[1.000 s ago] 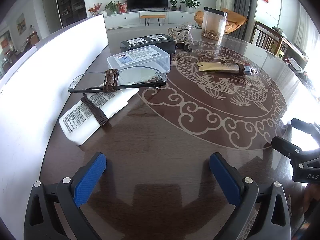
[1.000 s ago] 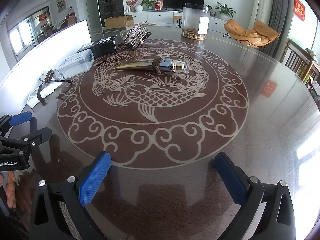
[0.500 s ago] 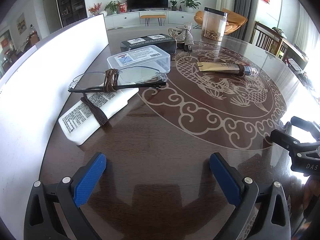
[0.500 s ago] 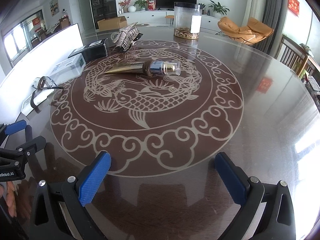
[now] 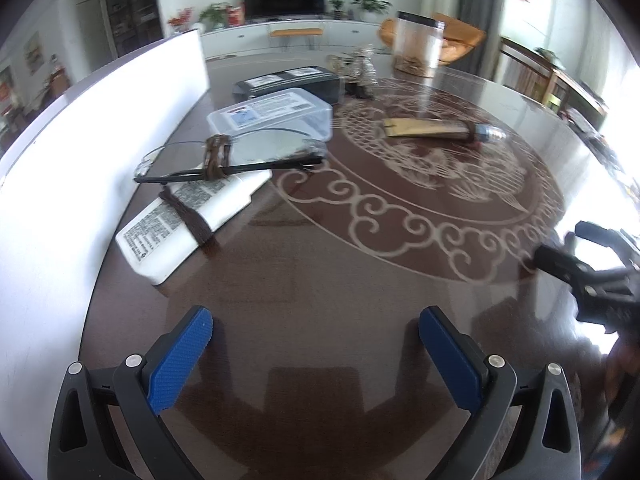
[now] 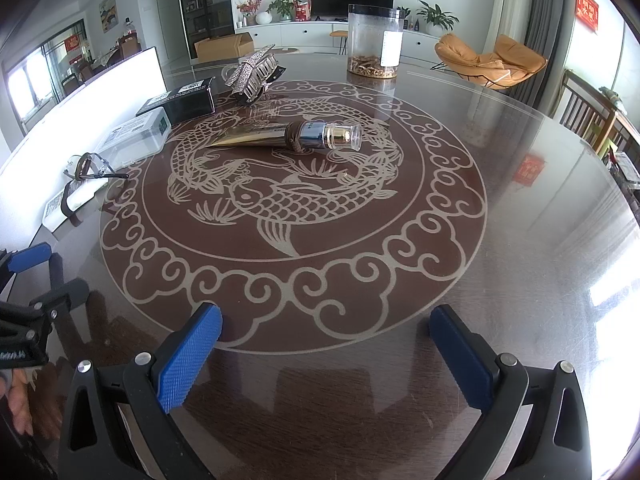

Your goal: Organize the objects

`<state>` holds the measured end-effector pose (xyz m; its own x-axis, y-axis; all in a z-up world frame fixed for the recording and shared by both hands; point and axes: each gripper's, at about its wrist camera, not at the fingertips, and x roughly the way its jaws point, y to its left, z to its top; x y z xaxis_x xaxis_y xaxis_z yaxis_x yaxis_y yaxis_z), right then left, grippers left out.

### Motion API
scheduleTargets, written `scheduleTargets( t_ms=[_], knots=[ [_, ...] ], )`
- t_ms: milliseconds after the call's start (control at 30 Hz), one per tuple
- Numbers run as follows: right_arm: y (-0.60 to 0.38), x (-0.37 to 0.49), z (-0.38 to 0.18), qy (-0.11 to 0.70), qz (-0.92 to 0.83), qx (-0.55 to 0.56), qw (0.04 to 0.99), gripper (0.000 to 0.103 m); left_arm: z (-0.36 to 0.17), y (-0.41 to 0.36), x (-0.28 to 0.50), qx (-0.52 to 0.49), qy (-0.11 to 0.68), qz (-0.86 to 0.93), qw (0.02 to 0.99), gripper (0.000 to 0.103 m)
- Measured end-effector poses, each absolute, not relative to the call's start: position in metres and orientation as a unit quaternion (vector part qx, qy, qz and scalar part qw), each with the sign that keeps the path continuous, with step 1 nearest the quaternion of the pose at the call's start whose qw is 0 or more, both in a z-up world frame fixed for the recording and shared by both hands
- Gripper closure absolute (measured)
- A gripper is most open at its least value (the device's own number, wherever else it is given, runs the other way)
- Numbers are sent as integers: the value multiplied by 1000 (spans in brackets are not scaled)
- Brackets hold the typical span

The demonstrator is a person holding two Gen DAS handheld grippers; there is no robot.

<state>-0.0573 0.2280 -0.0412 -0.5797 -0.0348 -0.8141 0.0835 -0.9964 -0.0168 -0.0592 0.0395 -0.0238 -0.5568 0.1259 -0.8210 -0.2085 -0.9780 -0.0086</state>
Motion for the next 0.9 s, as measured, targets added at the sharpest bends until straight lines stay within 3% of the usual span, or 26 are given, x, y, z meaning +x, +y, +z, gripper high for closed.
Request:
scheduleTargets(
  t_ms=[233,467,500,533,600,667,767,800,833,900],
  knots=[
    [228,-57,-41,27,-888,458,33,0,2,30,-110,-422,131,894,72,0],
    [228,-56,-40,27,-888,458,34,0,-20,12,-156,-483,101,865,90,0],
    [228,-56,-40,27,-888,458,34,0,-20,11,-153,-479,101,867,93,4],
    [228,-56,-40,27,-888,457,33,0,-18,11,-146,-467,106,872,99,22],
    [228,-56,-40,27,-888,458,33,0,-16,11,-131,-460,102,875,109,41],
    [228,-56,-40,27,-888,458,33,0,-14,8,-110,-472,82,873,90,49],
    [228,-56,-40,28,-888,458,33,0,-15,5,-81,-480,38,873,77,48],
    [228,-56,-40,28,-888,458,33,0,-15,5,-75,-479,34,874,74,44],
    [228,-56,-40,28,-888,458,32,0,-16,7,-69,-481,33,873,81,30],
    [228,-55,-39,29,-888,458,32,0,-20,10,-66,-483,38,871,88,16]
  ],
)
